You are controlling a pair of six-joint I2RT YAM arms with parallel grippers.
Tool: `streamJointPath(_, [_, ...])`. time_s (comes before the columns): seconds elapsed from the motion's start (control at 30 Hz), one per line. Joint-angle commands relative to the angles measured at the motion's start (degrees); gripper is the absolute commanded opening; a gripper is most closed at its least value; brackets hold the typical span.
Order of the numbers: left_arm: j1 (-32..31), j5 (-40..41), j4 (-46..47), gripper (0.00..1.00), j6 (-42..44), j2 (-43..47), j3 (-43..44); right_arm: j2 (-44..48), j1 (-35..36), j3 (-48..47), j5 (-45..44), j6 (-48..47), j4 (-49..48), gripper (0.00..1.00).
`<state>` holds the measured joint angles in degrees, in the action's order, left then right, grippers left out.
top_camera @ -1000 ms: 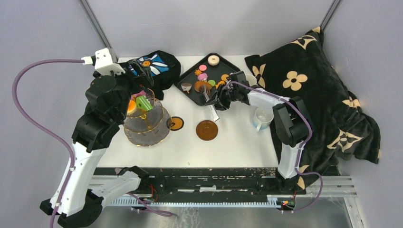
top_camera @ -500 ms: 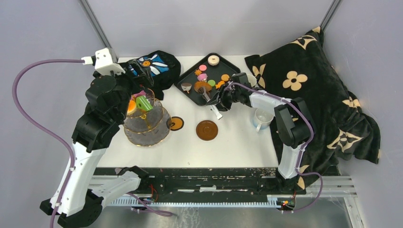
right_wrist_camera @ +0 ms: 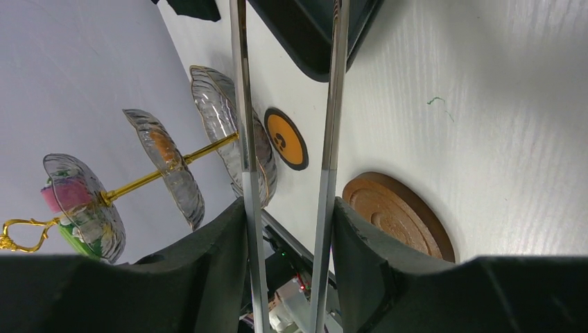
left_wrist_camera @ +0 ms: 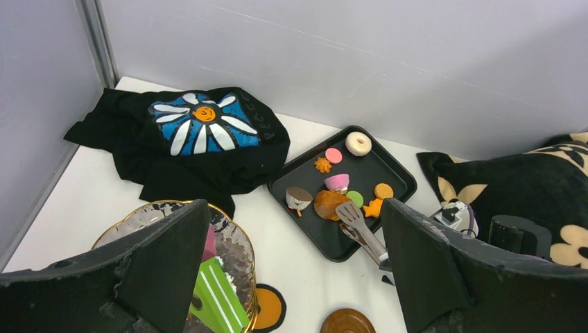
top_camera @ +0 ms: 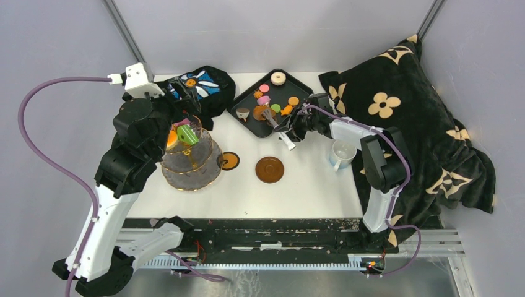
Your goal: Serve the afternoon tea
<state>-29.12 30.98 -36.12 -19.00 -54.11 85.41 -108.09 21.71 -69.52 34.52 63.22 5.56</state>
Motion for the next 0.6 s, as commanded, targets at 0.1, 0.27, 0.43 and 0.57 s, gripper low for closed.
streamJointPath(0.1, [-0.2,0.6,2.4,0.99,0.9,0.3,0.1,-2.5,-0.2,-3.8,2.9,4.2,-8.7,0.5])
streamJointPath(0.27, [-0.1,0.6,2.3,0.99,0.8,0.2,-0.1,-3.7,-0.1,-6.3,2.9,3.7,-8.5,0.51])
streamJointPath(0.43, [-0.2,0.5,2.4,0.99,0.9,0.1,0.0,-5.3,-0.1,-7.9,3.9,3.7,-9.3,0.46])
streamJointPath(0.57, [-0.2,0.6,2.3,0.99,0.9,0.2,0.2,-4.7,-0.1,-7.6,3.7,3.6,-9.4,0.32])
